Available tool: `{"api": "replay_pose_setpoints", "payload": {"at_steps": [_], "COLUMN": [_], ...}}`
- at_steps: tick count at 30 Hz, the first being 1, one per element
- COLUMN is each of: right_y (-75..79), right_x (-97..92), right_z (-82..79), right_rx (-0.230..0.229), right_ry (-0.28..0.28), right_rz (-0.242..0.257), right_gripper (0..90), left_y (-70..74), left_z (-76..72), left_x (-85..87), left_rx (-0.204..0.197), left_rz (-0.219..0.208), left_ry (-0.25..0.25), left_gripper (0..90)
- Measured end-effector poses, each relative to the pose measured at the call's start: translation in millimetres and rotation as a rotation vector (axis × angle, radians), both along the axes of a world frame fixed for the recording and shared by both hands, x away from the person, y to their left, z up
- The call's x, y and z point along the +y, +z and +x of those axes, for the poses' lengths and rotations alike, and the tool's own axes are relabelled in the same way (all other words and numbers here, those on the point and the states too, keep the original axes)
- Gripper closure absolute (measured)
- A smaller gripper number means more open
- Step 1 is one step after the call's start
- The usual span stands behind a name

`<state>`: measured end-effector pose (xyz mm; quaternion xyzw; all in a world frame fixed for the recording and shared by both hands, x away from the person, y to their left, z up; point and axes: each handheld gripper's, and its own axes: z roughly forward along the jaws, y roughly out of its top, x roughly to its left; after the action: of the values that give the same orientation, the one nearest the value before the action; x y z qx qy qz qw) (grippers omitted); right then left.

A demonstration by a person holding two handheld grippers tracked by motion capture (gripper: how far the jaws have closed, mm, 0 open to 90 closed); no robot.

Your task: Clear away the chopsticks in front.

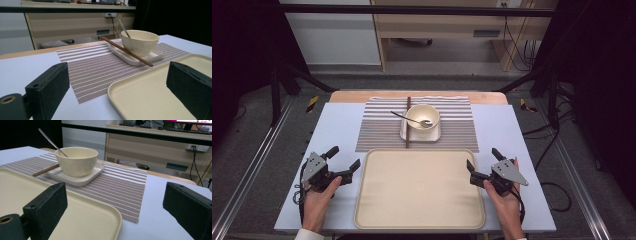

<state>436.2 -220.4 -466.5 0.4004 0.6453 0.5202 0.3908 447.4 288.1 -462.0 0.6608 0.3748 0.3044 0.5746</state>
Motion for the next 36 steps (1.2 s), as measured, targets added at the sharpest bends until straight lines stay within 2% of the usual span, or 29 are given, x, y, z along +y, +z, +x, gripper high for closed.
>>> {"api": "replay_pose_setpoints", "payload": {"at_steps": [4, 6, 8, 10, 13, 17, 21, 23, 24, 27, 30, 31, 32, 34, 36], "right_y": [0.0, 0.5, 0.9, 0.0, -0.3, 0.1, 2.2, 2.4, 2.3, 2.5, 3.2, 3.0, 2.8, 2.7, 3.8], "right_x": [0.7, 0.5, 0.2, 0.1, -0.2, -2.5, -4.9, -4.4, -3.8, -1.9, 0.2, 0.9, 1.3, 1.4, 1.0], "right_z": [-0.4, -0.5, -0.5, -0.4, -0.4, -1.5, -2.7, -2.7, -2.8, -3.1, -3.9, -3.9, -3.8, -3.9, -4.0], "right_rx": [0.005, 0.006, 0.008, 0.023, 0.029, 0.025, 0.017, 0.02, 0.022, 0.024, 0.02, 0.022, 0.023, 0.027, 0.025], "right_ry": [-0.005, -0.009, -0.011, -0.02, -0.021, -0.02, -0.019, -0.017, -0.016, -0.013, -0.004, -0.001, -0.001, -0.004, -0.004], "right_rz": [-0.003, -0.005, -0.01, -0.023, -0.031, -0.038, -0.017, -0.018, -0.019, -0.032, -0.028, -0.034, -0.036, -0.036, -0.024], "right_gripper": [5.5, 5.5, 5.4, 5.3, 5.3, 5.3, 5.5, 5.8, 5.9, 6.3, 6.6, 6.7, 6.7, 7.0, 7.4], "left_y": [2.7, 5.6, 9.3, 14.4, 21.6, 26.3, 40.1, 50.3, 54.0, 60.8, 63.4, 64.0, 64.0, 64.6, 66.0], "left_z": [-2.7, -4.4, -5.3, -6.1, -4.9, 8.3, 25.1, 34.2, 38.0, 48.1, 61.1, 64.2, 67.8, 75.2, 80.8], "left_x": [-2.2, -5.0, -9.1, -15.8, -27.1, -49.1, -75.7, -89.8, -95.4, -107.7, -119.8, -121.4, -124.1, -130.2, -134.5], "left_rx": [0.008, 0.007, 0.007, 0.001, -0.001, 0.045, 0.066, 0.091, 0.094, 0.131, 0.175, 0.193, 0.214, 0.236, 0.25], "left_rz": [0.02, 0.051, 0.059, 0.128, 0.135, 0.172, 0.256, 0.332, 0.357, 0.387, 0.464, 0.465, 0.448, 0.44, 0.469], "left_ry": [-0.007, -0.011, -0.025, -0.036, -0.079, -0.094, -0.141, -0.151, -0.161, -0.18, -0.19, -0.199, -0.199, -0.209, -0.215], "left_gripper": [4.2, 4.4, 4.4, 4.4, 4.7, 6.7, 7.5, 7.6, 7.6, 8.4, 8.4, 8.5, 9.0, 9.5, 9.7]}}
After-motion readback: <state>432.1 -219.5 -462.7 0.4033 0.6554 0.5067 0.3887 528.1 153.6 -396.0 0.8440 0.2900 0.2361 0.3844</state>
